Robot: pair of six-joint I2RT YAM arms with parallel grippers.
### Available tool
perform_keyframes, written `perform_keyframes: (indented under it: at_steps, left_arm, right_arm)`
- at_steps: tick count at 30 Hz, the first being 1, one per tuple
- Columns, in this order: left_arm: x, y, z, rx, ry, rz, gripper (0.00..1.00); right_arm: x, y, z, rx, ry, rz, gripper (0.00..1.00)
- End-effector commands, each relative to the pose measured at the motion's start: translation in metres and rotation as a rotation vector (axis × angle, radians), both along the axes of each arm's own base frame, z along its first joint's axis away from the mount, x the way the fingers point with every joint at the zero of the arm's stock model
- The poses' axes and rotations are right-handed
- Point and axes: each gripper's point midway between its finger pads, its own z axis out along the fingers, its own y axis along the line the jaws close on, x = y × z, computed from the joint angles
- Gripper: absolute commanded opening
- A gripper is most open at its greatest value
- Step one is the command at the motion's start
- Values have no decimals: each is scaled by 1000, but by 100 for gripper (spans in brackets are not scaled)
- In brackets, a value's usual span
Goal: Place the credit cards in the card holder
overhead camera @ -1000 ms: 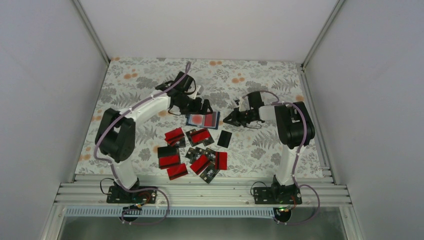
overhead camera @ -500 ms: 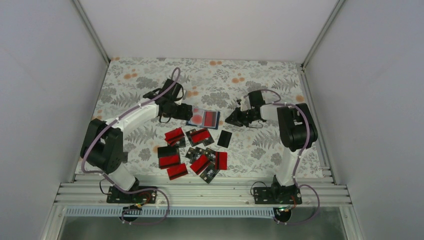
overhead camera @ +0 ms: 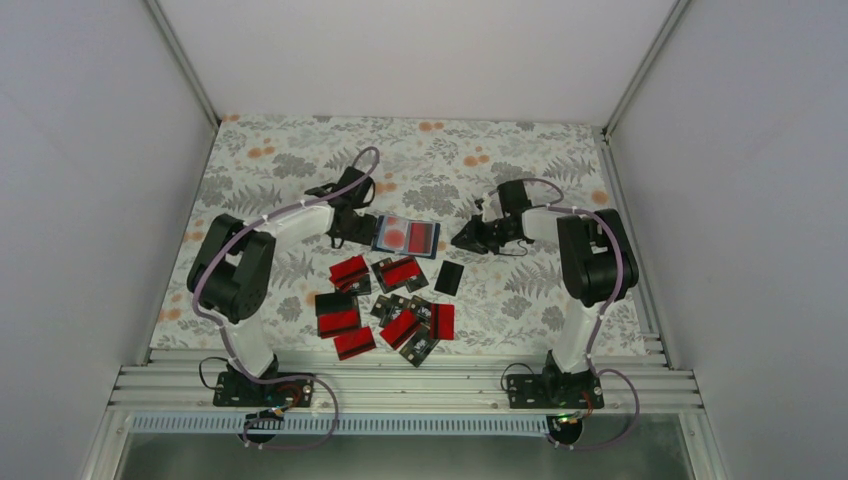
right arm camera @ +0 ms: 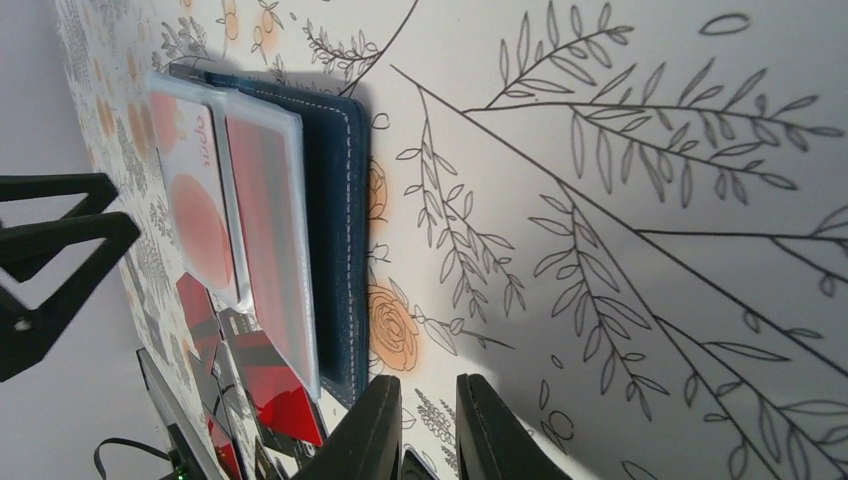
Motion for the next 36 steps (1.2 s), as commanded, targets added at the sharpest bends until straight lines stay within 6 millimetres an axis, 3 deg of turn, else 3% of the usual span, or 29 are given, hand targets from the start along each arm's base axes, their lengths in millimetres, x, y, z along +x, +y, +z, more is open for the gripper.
perform_keyframes:
  at_steps: [1, 10, 17, 28, 32, 36]
  left_arm:
    - [12, -1, -7, 13, -18, 2, 59]
    - [16, -12, -26, 18, 12, -4, 59]
    - [17, -33, -26, -18, 13, -44, 69]
    - [20, -58, -26, -129, -29, -143, 71]
    - [23, -62, -30, -139, -40, -159, 67]
    - [24, -73, -29, -185, -50, -192, 55]
  right_arm:
    - [7, 8, 18, 21, -48, 28, 17]
    - [11, 13, 17, 31, -48, 39, 17]
    - [16, 14, 14, 34, -48, 41, 17]
    - [40, 18, -5, 15, -24, 38, 17]
    - [45, 20, -12, 8, -13, 41, 17]
    - [51, 22, -18, 9, 0, 44, 17]
